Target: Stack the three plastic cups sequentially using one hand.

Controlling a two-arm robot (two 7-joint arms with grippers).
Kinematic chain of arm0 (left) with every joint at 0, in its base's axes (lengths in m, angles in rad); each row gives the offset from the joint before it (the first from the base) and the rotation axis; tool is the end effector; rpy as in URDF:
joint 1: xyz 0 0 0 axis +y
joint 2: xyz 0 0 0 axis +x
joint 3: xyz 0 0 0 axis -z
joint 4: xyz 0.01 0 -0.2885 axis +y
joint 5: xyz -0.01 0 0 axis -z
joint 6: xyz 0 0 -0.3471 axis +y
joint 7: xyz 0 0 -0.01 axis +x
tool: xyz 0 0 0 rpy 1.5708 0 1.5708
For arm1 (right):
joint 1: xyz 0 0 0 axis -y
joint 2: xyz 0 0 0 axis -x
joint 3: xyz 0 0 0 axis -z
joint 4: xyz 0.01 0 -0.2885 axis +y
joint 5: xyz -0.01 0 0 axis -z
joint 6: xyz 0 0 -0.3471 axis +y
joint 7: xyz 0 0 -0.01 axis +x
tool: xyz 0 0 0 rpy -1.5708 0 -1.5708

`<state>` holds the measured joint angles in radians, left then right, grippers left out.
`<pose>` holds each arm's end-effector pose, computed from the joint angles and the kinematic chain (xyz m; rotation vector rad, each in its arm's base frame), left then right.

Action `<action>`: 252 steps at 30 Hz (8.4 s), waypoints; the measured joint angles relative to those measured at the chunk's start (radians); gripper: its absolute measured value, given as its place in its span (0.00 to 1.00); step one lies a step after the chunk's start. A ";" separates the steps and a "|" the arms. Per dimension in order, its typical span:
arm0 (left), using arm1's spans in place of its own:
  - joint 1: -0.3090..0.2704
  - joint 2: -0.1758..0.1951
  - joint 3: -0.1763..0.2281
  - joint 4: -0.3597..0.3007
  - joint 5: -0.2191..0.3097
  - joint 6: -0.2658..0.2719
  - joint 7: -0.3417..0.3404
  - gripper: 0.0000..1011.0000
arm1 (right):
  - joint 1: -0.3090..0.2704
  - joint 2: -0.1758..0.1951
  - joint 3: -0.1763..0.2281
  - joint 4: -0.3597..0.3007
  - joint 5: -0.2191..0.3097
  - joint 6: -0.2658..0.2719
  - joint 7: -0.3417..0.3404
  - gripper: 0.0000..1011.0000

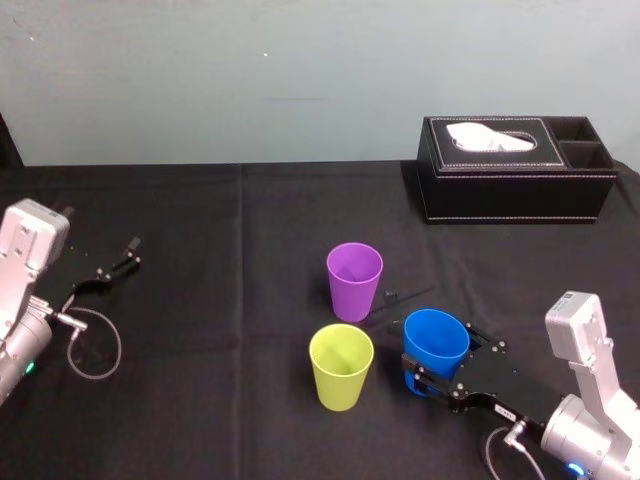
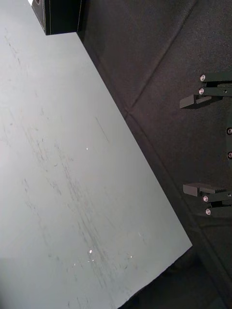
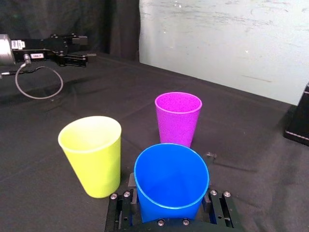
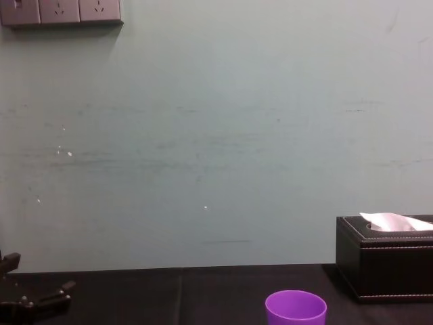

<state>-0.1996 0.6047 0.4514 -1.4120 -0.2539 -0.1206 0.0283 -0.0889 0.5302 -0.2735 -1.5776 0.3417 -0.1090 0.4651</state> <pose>0.3941 0.0717 -0.3084 0.3044 -0.2852 1.2480 0.3251 -0.0640 -0.3347 -0.1886 -0.0083 -0.8343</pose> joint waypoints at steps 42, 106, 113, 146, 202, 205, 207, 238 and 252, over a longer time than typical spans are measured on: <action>0.000 0.000 0.000 0.000 0.000 0.000 0.000 1.00 | 0.178 -0.068 -0.038 -0.114 -0.079 0.186 -0.092 0.72; 0.000 0.000 0.000 0.000 0.000 0.000 0.000 1.00 | 0.361 -0.195 -0.117 0.116 -0.128 0.212 -0.083 0.72; 0.000 0.000 0.000 0.000 0.000 0.000 0.000 1.00 | 0.372 -0.205 -0.118 0.154 -0.125 0.190 -0.076 0.72; 0.000 0.000 0.000 0.000 0.000 0.000 0.000 1.00 | 0.374 -0.206 -0.116 0.164 -0.118 0.180 -0.069 0.99; 0.000 0.000 0.000 0.000 0.000 0.000 0.000 1.00 | 0.001 0.063 -0.063 -0.082 0.030 0.045 0.062 0.99; 0.000 0.000 0.000 0.000 0.000 0.000 0.000 1.00 | 0.005 0.062 -0.074 -0.077 0.021 0.044 0.063 0.99; 0.000 0.000 0.000 0.000 0.000 0.000 0.000 1.00 | 0.010 0.060 -0.080 -0.073 0.018 0.044 0.064 0.99; 0.000 0.000 0.000 0.000 0.000 0.000 0.000 1.00 | 0.104 0.007 -0.156 -0.014 -0.025 0.063 0.071 0.99; 0.000 0.000 0.000 0.000 0.000 0.000 0.000 1.00 | 0.180 -0.038 -0.197 0.047 -0.050 0.076 0.077 0.99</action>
<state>-0.1995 0.6047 0.4514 -1.4120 -0.2539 -0.1205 0.0283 0.0915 0.4926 -0.4702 -1.5306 0.2915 -0.0333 0.5418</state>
